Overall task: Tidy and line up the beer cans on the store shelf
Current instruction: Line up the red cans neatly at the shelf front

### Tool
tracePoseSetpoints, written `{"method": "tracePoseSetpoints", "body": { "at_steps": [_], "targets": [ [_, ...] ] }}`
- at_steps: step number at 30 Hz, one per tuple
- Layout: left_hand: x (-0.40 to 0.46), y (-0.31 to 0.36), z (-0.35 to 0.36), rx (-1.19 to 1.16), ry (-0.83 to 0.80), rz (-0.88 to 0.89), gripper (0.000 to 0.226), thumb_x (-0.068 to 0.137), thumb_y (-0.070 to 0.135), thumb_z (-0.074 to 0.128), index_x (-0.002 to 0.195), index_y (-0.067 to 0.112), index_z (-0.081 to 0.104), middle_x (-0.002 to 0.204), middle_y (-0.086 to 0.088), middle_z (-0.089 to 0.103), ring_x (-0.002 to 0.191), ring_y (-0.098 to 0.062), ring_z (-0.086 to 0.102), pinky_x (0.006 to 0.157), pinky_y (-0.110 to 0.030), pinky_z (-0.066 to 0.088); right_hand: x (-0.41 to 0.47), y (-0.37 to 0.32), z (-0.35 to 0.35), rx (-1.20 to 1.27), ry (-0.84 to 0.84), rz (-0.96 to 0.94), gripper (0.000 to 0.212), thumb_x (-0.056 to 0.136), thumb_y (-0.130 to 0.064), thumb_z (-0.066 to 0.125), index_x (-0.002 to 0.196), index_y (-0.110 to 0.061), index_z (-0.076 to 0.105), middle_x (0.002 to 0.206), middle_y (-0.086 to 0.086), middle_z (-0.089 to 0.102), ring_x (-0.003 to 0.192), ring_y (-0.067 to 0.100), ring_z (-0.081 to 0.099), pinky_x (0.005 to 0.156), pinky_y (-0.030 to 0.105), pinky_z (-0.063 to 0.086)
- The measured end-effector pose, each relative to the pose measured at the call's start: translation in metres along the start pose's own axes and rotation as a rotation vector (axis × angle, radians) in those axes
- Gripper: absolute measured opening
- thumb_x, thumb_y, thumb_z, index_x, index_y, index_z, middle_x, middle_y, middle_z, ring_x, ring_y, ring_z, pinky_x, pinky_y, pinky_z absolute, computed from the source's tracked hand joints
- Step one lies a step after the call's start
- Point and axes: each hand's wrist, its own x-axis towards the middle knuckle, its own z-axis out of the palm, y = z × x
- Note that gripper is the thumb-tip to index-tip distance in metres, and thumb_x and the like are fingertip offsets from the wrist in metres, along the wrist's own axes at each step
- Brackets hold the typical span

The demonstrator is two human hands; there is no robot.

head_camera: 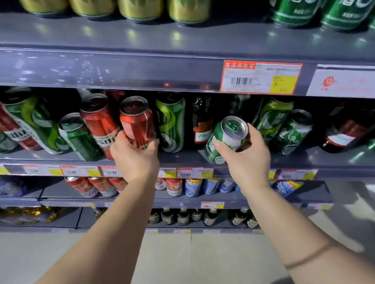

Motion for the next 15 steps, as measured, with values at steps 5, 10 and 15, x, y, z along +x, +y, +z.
{"method": "tracePoseSetpoints", "body": {
  "at_steps": [5, 10, 15],
  "targets": [
    [-0.010, 0.008, 0.002, -0.092, 0.091, -0.084, 0.063, 0.068, 0.021, 0.086, 0.116, 0.014, 0.047, 0.116, -0.004, 0.050, 0.105, -0.024, 0.054, 0.092, -0.035, 0.046, 0.004, 0.011, -0.009, -0.024, 0.051, 0.032, 0.081, 0.065, -0.047, 0.081, 0.136, -0.026, 0.049, 0.129, -0.006, 0.059, 0.120, 0.016, 0.054, 0.101, 0.041, 0.046],
    [-0.040, 0.015, 0.004, -0.069, 0.084, 0.051, 0.061, 0.071, 0.034, 0.083, 0.114, 0.006, 0.050, 0.110, -0.004, 0.046, 0.103, -0.019, 0.046, 0.091, -0.029, 0.041, 0.006, 0.029, -0.048, -0.012, 0.187, 0.100, 0.078, 0.069, -0.041, 0.083, 0.137, -0.025, 0.048, 0.131, -0.005, 0.056, 0.119, 0.016, 0.053, 0.097, 0.036, 0.046],
    [-0.077, 0.030, 0.029, -0.116, -0.145, 0.222, 0.049, 0.076, 0.029, 0.081, 0.111, 0.005, 0.055, 0.104, -0.004, 0.051, 0.095, -0.021, 0.055, 0.087, -0.034, 0.048, 0.021, 0.041, -0.074, 0.001, 0.286, 0.120, 0.077, 0.066, -0.041, 0.083, 0.134, -0.023, 0.051, 0.129, -0.003, 0.059, 0.117, 0.016, 0.056, 0.088, 0.025, 0.042]
  ]
}}
